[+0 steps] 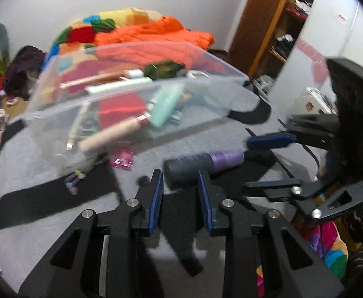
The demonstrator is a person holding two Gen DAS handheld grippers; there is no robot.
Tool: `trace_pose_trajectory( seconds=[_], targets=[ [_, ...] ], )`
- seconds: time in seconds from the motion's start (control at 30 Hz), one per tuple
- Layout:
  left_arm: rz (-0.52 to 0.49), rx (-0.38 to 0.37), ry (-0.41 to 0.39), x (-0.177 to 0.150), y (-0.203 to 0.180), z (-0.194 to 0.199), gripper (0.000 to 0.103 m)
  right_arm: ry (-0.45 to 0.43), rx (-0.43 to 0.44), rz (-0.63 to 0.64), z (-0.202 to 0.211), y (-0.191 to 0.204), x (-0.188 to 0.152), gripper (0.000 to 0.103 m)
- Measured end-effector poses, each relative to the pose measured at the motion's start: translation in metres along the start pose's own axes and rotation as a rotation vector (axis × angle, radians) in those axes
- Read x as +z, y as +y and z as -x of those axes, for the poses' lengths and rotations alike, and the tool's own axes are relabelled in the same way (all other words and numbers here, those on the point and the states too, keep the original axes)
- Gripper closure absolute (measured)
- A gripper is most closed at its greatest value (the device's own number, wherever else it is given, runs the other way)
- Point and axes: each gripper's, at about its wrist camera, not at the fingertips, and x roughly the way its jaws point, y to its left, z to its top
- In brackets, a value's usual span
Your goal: Organize objects
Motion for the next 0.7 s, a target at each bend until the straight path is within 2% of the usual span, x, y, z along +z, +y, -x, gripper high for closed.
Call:
trace_pose_trajectory(
  seconds=[0.03,0.1,0.23,0.4,0.43,0.5,0.63,0.67,0.7],
  targets=[
    [0.001,0.023,-0.012,0.001,0.002,0.003,0.075,-0.005,-0.023,0.002,0.003,0.0,0.0,0.049],
    [0.006,0.072,-0.014,0.004,0.006,0.002,0.075,-0.022,-0.048,-0.002,0.005,-0.003,0.003,0.041],
    [0.006,0.193,0.001,0.011,0.016,-0.009,0.075,-0.021,-0.041,-0.006,-0.009,-0.005,0.019,0.039],
    [0.015,0.222,0.059,0.013,0.025,-0.028,0.075,0.05,-0.02,0.025,-0.049,0.0,0.043,0.04],
    [0.013,0.223,0.066,0.012,0.025,-0.03,0.075,0.062,-0.017,0.03,-0.056,0.0,0.046,0.042],
    [-0.002,0.237,0.073,0.014,0.024,-0.033,0.075,0.075,-0.005,0.033,-0.063,0.001,0.048,0.057],
    [-0.007,0.246,0.084,0.02,0.023,-0.04,0.075,0.051,0.016,0.014,-0.057,-0.003,0.04,0.078],
    [-0.007,0.245,0.082,0.022,0.023,-0.041,0.076,0.047,0.021,0.004,-0.055,-0.005,0.038,0.08],
    [-0.009,0.242,0.078,0.022,0.022,-0.042,0.081,0.04,0.021,-0.005,-0.052,-0.006,0.035,0.08]
  ],
)
